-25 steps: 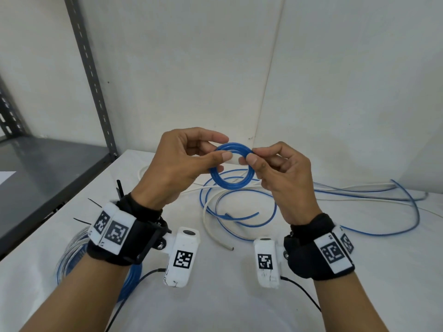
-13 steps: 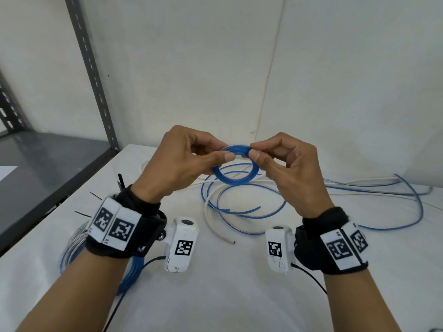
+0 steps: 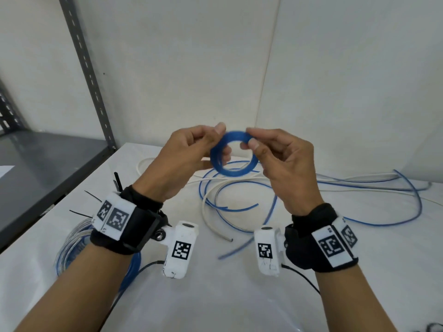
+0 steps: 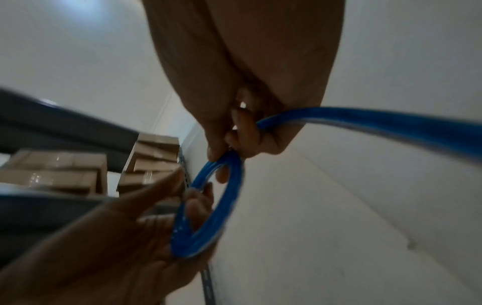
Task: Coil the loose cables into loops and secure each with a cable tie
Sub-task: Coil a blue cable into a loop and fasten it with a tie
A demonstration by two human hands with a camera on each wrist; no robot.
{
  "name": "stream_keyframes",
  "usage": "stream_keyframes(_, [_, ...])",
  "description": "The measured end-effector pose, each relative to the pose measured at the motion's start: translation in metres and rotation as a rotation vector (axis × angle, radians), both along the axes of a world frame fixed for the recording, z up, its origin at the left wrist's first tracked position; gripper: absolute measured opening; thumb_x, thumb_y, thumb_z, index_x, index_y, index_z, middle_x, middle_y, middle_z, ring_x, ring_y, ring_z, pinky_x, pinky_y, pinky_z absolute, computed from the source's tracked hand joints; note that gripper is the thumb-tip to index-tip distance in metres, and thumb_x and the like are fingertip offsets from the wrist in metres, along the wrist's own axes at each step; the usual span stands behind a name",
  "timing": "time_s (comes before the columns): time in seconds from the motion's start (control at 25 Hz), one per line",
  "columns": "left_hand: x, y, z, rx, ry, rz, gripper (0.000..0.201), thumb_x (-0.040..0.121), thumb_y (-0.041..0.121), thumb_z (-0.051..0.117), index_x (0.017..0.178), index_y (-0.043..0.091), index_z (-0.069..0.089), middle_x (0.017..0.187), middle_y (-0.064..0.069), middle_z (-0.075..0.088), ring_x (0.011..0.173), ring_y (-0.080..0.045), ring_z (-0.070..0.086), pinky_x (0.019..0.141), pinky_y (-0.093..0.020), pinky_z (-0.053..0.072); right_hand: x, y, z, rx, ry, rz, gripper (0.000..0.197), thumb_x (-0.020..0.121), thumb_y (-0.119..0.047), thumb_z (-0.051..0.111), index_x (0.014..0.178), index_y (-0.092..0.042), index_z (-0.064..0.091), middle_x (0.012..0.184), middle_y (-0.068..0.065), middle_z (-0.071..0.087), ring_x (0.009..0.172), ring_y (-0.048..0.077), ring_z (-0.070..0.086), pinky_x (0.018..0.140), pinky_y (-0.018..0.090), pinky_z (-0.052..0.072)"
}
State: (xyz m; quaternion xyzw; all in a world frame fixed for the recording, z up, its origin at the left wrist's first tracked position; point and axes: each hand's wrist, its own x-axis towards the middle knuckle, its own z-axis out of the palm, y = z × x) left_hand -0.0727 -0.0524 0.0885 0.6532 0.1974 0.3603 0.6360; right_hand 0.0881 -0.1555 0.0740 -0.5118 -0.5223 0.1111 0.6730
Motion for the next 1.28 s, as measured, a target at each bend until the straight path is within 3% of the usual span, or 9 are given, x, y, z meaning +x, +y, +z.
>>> stream_keyframes(0.12, [0.004,-0.003,-0.004,-0.025,0.164,-0.132,0.049,0.099,0.052,0.046,0.085,0.009,0.064,0.062,-0.002,0.049,0.059,-0.018,0.05,0.081,-0.035,0.06,0.004,0.0,-0.004,-0.116,-0.258,0.009,0.019,0.094,-0.009,0.07,0.106,-0.021,0.077,0.094,-0.006,0.078,0.091,0.014,0.073,0.084,0.044,0.056])
stream_keyframes(0.2, [0.009,-0.003,-0.008,0.003,0.195,-0.09,0.05,0.105,0.049,0.041,0.075,0.012,0.057,0.058,0.005,0.035,0.054,-0.014,0.037,0.078,-0.034,0.055,0.001,0.0,-0.004,-0.151,-0.305,0.013,0.019,0.094,-0.011,0.07,0.106,-0.025,0.077,0.094,-0.009,0.078,0.094,0.013,0.072,0.087,0.043,0.054])
stream_keyframes(0.32, [0.01,-0.003,-0.007,-0.013,0.125,-0.001,0.047,0.107,0.045,0.041,0.076,0.012,0.055,0.055,0.011,0.033,0.053,-0.011,0.031,0.074,-0.033,0.049,-0.001,0.001,-0.003,-0.091,-0.223,0.012,0.018,0.095,-0.011,0.069,0.108,-0.022,0.077,0.094,-0.008,0.078,0.089,0.009,0.072,0.078,0.033,0.056])
stream_keyframes(0.4, [0.009,-0.003,-0.002,-0.104,0.015,0.054,0.044,0.108,0.041,0.042,0.076,0.013,0.053,0.053,0.012,0.036,0.051,-0.011,0.029,0.07,-0.031,0.046,-0.003,0.001,-0.003,-0.041,-0.066,0.017,0.013,0.095,-0.012,0.069,0.106,-0.016,0.076,0.091,-0.001,0.078,0.07,0.005,0.066,0.065,0.024,0.05])
stream_keyframes(0.52, [0.008,-0.002,0.003,-0.27,-0.168,0.075,0.042,0.108,0.039,0.044,0.075,0.013,0.051,0.056,0.006,0.028,0.051,-0.012,0.025,0.065,-0.029,0.046,-0.015,0.005,-0.006,-0.037,0.177,0.053,0.007,0.095,-0.014,0.069,0.102,-0.012,0.07,0.092,0.013,0.077,0.054,0.013,0.051,0.054,0.026,0.043])
stream_keyframes(0.64, [0.012,-0.004,-0.001,-0.425,-0.324,0.062,0.042,0.108,0.038,0.044,0.074,0.013,0.051,0.06,0.003,0.022,0.051,-0.012,0.025,0.061,-0.027,0.046,-0.032,0.008,-0.01,-0.016,0.343,0.122,0.006,0.098,-0.014,0.065,0.103,-0.011,0.065,0.098,0.013,0.078,0.054,0.015,0.048,0.05,0.024,0.039])
stream_keyframes(0.88, [0.026,-0.022,-0.013,-0.579,-0.49,0.042,0.043,0.108,0.034,0.039,0.072,0.014,0.049,0.055,0.004,0.025,0.048,-0.012,0.028,0.062,-0.027,0.047,-0.034,0.012,-0.014,0.066,0.312,0.014,0.015,0.098,-0.011,0.064,0.11,-0.005,0.07,0.092,0.011,0.078,0.053,0.011,0.049,0.05,0.02,0.039])
stream_keyframes(1.12, [0.018,-0.011,-0.009,-0.261,-0.029,-0.094,0.048,0.106,0.03,0.032,0.074,0.005,0.057,0.05,-0.002,0.037,0.049,-0.02,0.047,0.072,-0.035,0.048,0.005,-0.007,0.003,-0.06,-0.111,0.032,0.011,0.096,-0.005,0.067,0.103,-0.007,0.074,0.088,0.005,0.078,0.083,0.012,0.076,0.077,0.021,0.055])
stream_keyframes(1.28, [0.017,-0.009,-0.013,-0.028,0.189,-0.092,0.044,0.108,0.037,0.043,0.079,0.007,0.058,0.059,0.001,0.036,0.049,-0.015,0.032,0.072,-0.032,0.05,0.004,-0.014,0.007,-0.2,-0.348,0.085,0.014,0.095,-0.009,0.068,0.101,-0.018,0.077,0.088,-0.006,0.078,0.085,0.008,0.073,0.078,0.021,0.055])
